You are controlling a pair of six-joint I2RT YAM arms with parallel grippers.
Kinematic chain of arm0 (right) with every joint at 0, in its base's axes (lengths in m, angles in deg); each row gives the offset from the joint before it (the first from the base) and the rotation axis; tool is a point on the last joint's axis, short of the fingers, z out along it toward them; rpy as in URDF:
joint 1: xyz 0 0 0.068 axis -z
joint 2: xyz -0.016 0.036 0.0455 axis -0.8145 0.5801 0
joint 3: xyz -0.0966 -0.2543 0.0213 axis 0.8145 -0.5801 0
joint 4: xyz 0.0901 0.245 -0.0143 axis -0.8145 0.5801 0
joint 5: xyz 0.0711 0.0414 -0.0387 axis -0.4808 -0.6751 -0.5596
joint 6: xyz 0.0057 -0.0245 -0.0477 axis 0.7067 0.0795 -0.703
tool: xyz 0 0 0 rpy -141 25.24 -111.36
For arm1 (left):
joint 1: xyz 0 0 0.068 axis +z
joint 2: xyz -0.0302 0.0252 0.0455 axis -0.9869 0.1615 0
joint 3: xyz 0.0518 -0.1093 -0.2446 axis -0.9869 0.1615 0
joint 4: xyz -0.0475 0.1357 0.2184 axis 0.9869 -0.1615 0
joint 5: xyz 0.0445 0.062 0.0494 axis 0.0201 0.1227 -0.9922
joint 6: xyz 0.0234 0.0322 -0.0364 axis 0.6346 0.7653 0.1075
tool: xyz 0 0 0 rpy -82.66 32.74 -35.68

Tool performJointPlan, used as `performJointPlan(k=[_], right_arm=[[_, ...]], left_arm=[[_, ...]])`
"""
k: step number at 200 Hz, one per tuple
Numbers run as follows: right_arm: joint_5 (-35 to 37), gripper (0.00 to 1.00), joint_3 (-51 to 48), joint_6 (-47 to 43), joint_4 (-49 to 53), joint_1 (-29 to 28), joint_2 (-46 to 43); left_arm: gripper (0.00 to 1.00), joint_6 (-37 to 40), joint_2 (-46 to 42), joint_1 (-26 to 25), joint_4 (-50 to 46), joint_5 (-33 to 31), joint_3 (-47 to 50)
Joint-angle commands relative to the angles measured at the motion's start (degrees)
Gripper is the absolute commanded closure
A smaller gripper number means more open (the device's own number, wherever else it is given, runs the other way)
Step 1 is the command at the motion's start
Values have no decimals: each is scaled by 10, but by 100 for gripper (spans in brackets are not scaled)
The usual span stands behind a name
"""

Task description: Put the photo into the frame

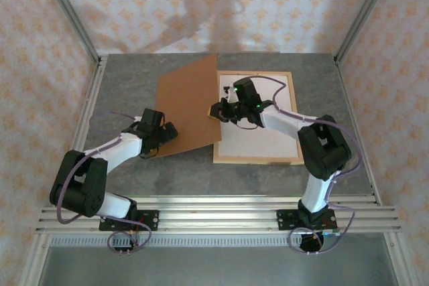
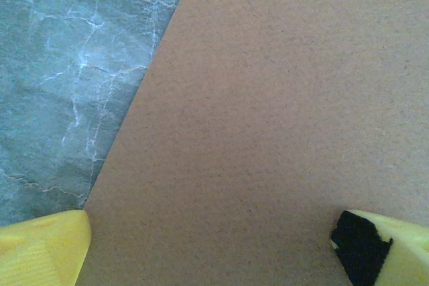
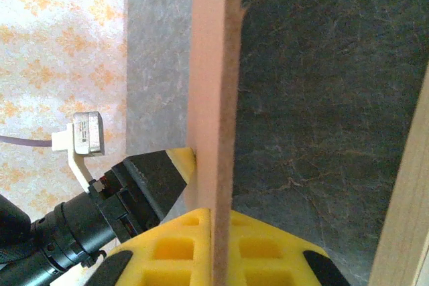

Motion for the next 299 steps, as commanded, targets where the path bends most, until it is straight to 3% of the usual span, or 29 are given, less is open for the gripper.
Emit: performJointPlan(k=[1,50,86,138,159,209,272,299], right_arm=[[-25,100,26,-45,23,-13,-52],[50,100,33,-93,155,69,-174],[123,100,17,-115,222,142,-285],[318,100,-20,-133,274,192,-428],[359,100,-41,-137,265,201,-469],[378,100,-53,-149,266,203,-496],[369,100,-61,-151,258,203,-502],[358,100,-64,-153,255,203,-497]], left_arm=[[2,8,-6,-8,-27,27,-16],[2,19,-61,-26,-66,20,-60],[3,32,-60,-76,-79,-4,-102],[4,57,63,-192,-96,-37,-211],[10,59,132,-230,-108,-47,-266],[29,53,266,-245,-140,-57,-369],[53,49,310,-245,-145,-64,-382],[58,42,312,-241,-139,-69,-368]])
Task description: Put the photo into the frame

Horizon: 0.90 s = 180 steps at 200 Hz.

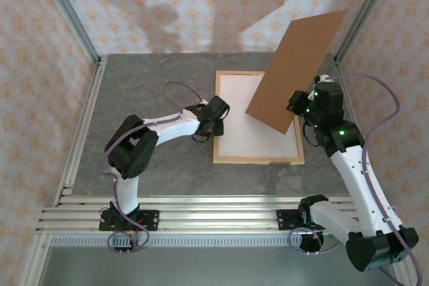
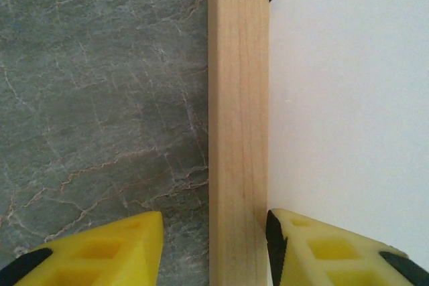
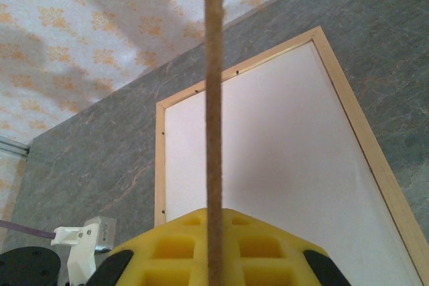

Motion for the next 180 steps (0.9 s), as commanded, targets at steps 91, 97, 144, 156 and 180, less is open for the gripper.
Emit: performJointPlan(k=[91,97,144,156,180], right_arm=[[-15,100,-3,-11,-61,1,-10],[-15,100,-4,-12,-60,1,-10],[-15,100,-1,-16,-56,1,-9],[-19,100,-1,-18,-57,1,-5],[-38,100,2,-18,-58,2,8]], left_arm=[[44,9,28,19,0,32,-2],[44,10,31,19,2,36,-2],[64,6,12,39,7,21,28],[68,-3,-7,55,18,21,50],[72,-2,-50,87,23,11,90]])
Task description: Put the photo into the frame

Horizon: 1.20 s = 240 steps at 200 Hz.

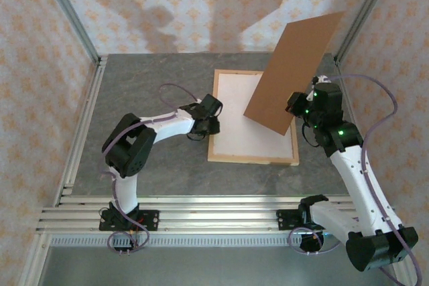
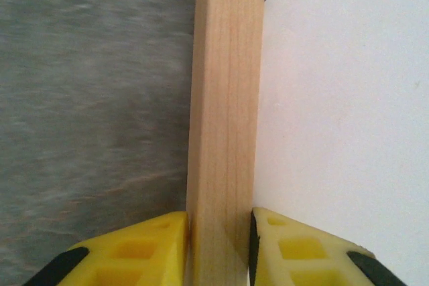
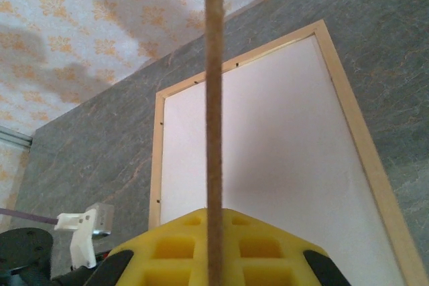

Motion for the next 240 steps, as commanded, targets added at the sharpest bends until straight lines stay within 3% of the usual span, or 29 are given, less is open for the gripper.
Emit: performJointPlan(k=[1,66,107,138,185,221,240], right_arm=[[-22,100,9,-15,-58,1,6],[-118,100,18,5,-89,1,47],[-181,100,21,21,-115,1,79],[-230,100,20,37,-140,1,91],[-330,100,23,93,-168,1,113],[-378,100,2,132,-201,1,138],[-400,100,-16,153,-231,-2,149]], left_arm=[[72,-3,-38,45,-34,-38,47],[82,-8,-112,104,-23,-47,156],[82,-46,-139,119,19,-35,231],[78,-34,-146,121,6,-48,227],[59,-9,-178,147,-29,-50,193],[29,2,-228,180,-43,-44,187],[22,-2,-251,197,-38,-33,196]])
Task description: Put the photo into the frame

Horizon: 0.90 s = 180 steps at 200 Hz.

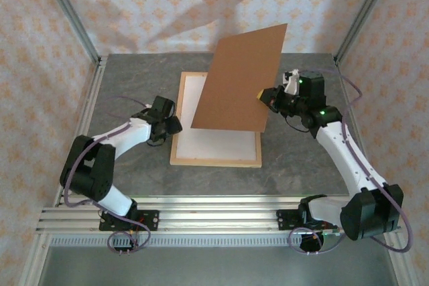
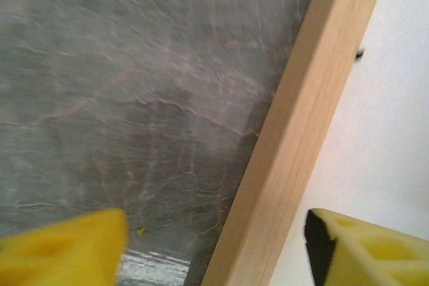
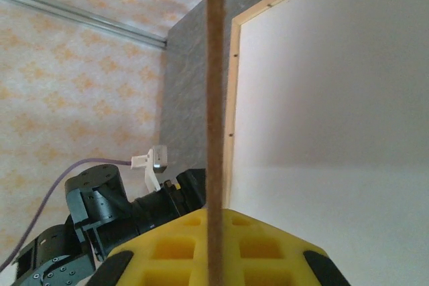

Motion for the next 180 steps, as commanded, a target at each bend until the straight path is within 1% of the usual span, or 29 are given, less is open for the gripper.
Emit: performJointPlan(k=[1,23,68,95,180], right_arm=[[-60,100,-16,34,-102,-2,7],[-62,100,-34,47,-126,-18,15],[-66,100,-66,62,-169,-57,58],[-66,100,-71,50,-167,-61,74],[-95,100,-83,1,-147,-62,120]], left_arm=[[22,3,-37,17,-23,-7,-4],[17,-12,-52,33,7,24,18],[14,-31,-50,47,72,78,56],[11,-37,-46,49,92,94,70],[11,-53,-23,49,155,137,105]])
